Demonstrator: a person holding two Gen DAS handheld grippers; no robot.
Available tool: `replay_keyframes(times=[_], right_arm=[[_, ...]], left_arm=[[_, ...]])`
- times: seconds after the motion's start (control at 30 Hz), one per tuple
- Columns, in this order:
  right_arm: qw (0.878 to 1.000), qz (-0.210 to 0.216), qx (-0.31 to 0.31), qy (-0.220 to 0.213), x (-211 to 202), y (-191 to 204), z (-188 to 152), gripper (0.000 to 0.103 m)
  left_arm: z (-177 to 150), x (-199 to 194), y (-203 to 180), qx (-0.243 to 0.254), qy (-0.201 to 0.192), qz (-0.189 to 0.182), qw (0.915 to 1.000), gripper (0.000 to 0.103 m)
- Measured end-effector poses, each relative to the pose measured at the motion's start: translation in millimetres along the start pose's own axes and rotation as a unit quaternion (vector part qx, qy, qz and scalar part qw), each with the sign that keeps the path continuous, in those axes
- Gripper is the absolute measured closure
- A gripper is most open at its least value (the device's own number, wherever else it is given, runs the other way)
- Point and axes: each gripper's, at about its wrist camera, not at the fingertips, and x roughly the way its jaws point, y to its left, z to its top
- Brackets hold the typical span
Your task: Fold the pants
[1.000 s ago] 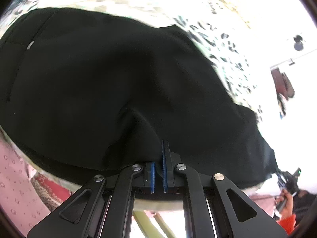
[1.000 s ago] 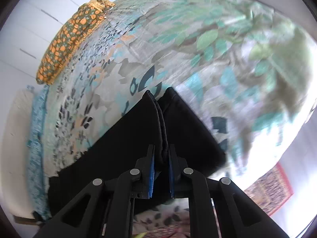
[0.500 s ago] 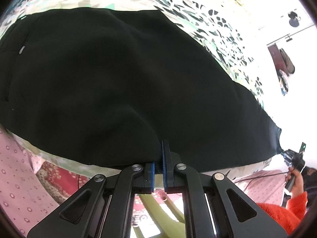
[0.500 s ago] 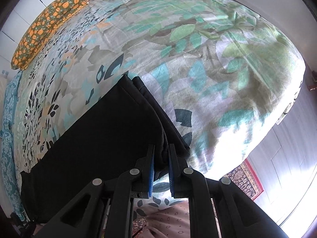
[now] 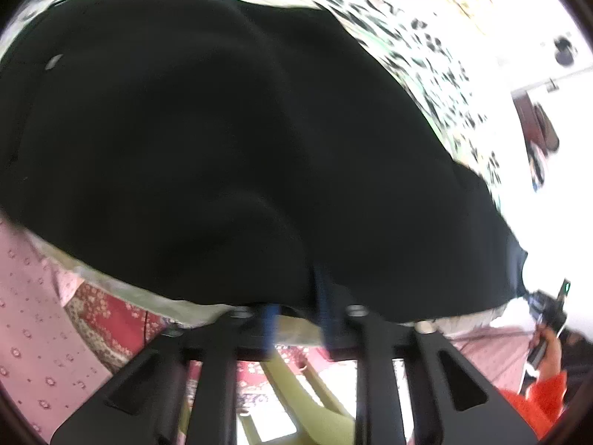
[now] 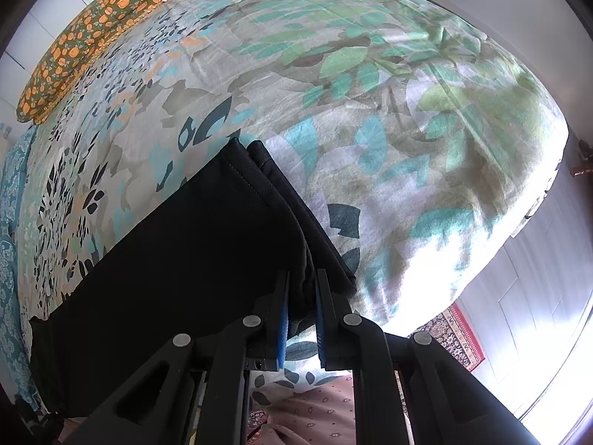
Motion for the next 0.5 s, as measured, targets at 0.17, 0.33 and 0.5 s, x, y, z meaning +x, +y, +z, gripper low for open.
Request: replay_keyframes(times=[0.17,0.33,0.5], right_arm=[[1.000,0.003,0.001,0.000,0.3,-0.8,0.4,0.090],[1.000,0.002,0.000,0.000,0.4,-1.0,0.4,0.090],[1.000,0.002,0.001,0.000,0.5,-1.1,0.5,0.090]], left_arm=[[2.4,-13.9,28.1,-0.074,-0.022,-0.022,0.9968,0.070],[-2.1,-15.3,41.6,-0.112,-0.021,-0.017,0.9934,0.078],[-10.4,-9.5,46.6,-0.116,-0.015,-0.012,0.9930,0.096]])
